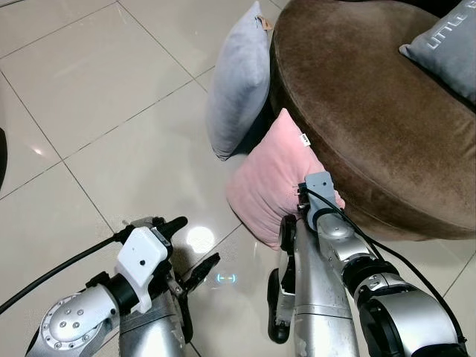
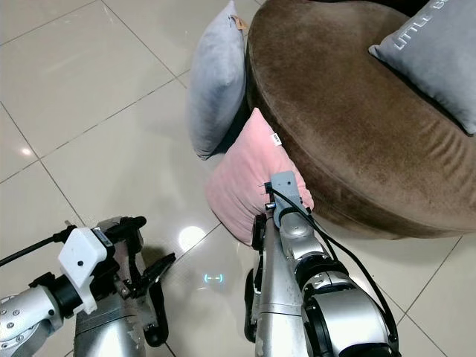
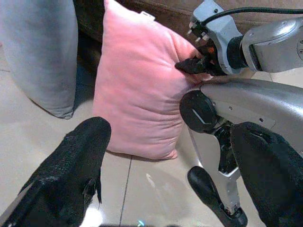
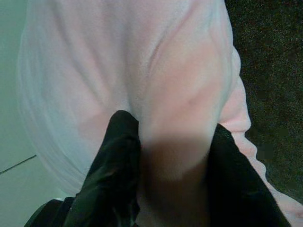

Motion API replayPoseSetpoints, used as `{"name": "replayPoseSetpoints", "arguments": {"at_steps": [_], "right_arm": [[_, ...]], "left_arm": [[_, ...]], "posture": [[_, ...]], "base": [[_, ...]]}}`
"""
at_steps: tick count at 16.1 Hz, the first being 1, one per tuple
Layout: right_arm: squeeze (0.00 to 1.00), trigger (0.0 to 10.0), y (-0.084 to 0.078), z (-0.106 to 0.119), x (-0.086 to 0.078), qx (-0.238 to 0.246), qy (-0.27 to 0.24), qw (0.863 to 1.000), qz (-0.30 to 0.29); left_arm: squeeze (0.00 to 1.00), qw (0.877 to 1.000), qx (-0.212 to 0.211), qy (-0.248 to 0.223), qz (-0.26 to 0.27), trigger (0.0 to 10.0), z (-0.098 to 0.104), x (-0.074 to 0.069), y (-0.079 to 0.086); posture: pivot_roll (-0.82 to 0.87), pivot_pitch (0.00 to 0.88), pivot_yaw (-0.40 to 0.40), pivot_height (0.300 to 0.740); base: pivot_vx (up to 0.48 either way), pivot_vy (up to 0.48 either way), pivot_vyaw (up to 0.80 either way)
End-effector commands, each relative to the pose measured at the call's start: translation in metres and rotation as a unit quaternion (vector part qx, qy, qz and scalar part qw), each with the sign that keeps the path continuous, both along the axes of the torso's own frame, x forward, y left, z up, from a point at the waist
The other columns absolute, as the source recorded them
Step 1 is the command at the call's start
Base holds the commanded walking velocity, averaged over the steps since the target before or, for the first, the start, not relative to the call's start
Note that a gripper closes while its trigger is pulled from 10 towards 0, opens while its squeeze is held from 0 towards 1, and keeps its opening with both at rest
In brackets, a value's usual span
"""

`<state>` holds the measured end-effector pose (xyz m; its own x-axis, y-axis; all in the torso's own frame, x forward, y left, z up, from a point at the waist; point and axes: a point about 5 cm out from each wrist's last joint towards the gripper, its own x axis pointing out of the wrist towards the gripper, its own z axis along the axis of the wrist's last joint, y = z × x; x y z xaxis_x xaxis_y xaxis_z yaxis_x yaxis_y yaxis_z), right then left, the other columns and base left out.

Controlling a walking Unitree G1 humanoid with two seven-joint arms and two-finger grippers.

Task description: Move the pillow to the sofa from floor

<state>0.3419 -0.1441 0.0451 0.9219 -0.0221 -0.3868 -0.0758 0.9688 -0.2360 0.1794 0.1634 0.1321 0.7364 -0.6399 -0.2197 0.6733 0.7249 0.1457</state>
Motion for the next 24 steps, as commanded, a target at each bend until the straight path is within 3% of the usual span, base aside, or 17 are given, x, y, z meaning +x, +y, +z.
{"name": "replayPoseSetpoints", "arguments": {"at_steps": [1,5,7,11,12,14,16,19,21,22,23,24], "right_arm": [[0.00,0.0,0.000,-0.017,-0.012,0.003,0.036,0.999,0.000],[0.00,0.0,0.002,-0.018,-0.013,0.006,0.037,0.999,0.004],[0.00,0.0,0.007,-0.017,-0.013,0.032,0.033,0.999,0.013],[0.00,0.0,0.024,-0.018,-0.017,0.090,0.023,0.994,0.049],[0.00,0.0,0.034,-0.012,-0.015,0.119,0.002,0.990,0.073],[0.00,0.0,0.046,0.002,-0.011,0.180,-0.039,0.978,0.095],[0.00,0.0,0.050,0.031,-0.014,0.230,-0.124,0.956,0.132],[0.00,0.0,0.033,0.067,-0.027,0.262,-0.201,0.936,0.120],[0.00,0.0,0.016,0.099,-0.039,0.301,-0.262,0.912,0.097],[0.00,10.0,0.008,0.110,-0.048,0.286,-0.274,0.913,0.094],[0.00,10.0,0.005,0.115,-0.056,0.278,-0.278,0.913,0.110],[0.00,10.0,-0.004,0.106,-0.064,0.258,-0.260,0.928,0.074]], "left_arm": [[0.52,1.000,0.001,0.024,-0.005,10.0,-0.007,-0.004,0.000],[0.52,1.000,0.001,0.024,-0.007,10.0,-0.009,-0.004,-0.001],[0.52,1.000,-0.001,0.024,-0.005,10.0,-0.011,-0.003,-0.003],[0.52,1.000,-0.011,0.009,0.022,10.0,-0.016,0.009,-0.002],[0.53,0.999,-0.014,0.002,0.043,10.0,-0.017,0.015,0.001],[0.52,0.997,-0.026,-0.020,0.076,10.0,-0.017,0.027,0.003],[0.53,0.988,-0.034,-0.059,0.136,10.0,-0.015,0.047,0.007],[0.52,0.980,-0.044,-0.090,0.173,10.0,-0.014,0.064,0.003],[0.52,0.976,-0.044,-0.109,0.183,10.0,-0.011,0.071,-0.002],[0.52,0.970,-0.053,-0.126,0.203,10.0,-0.008,0.074,-0.002],[0.52,0.965,-0.067,-0.134,0.217,10.0,-0.004,0.077,-0.002],[0.51,0.961,-0.075,-0.143,0.223,10.0,0.001,0.078,-0.003]], "posture": [[0.14,0.361,-0.061,0.487],[0.14,0.350,-0.063,0.487],[0.14,0.324,-0.071,0.487],[0.12,0.216,-0.081,0.487],[0.11,0.140,-0.074,0.487],[0.10,0.081,-0.063,0.487],[0.07,0.011,-0.038,0.487],[0.04,0.000,-0.007,0.487],[0.01,0.000,0.010,0.487],[0.00,0.000,0.015,0.487],[-0.01,0.000,0.018,0.487],[-0.02,0.000,0.012,0.492]], "base": [[0.000,0.000,0.00],[0.000,0.000,0.00],[0.000,0.000,0.00],[0.000,0.000,0.00],[0.000,0.000,0.00],[0.000,0.000,0.00],[0.000,0.000,0.00],[0.000,0.000,0.00],[0.000,0.000,0.00],[0.000,0.000,0.00],[0.000,0.000,0.00],[0.000,0.000,0.00]]}}
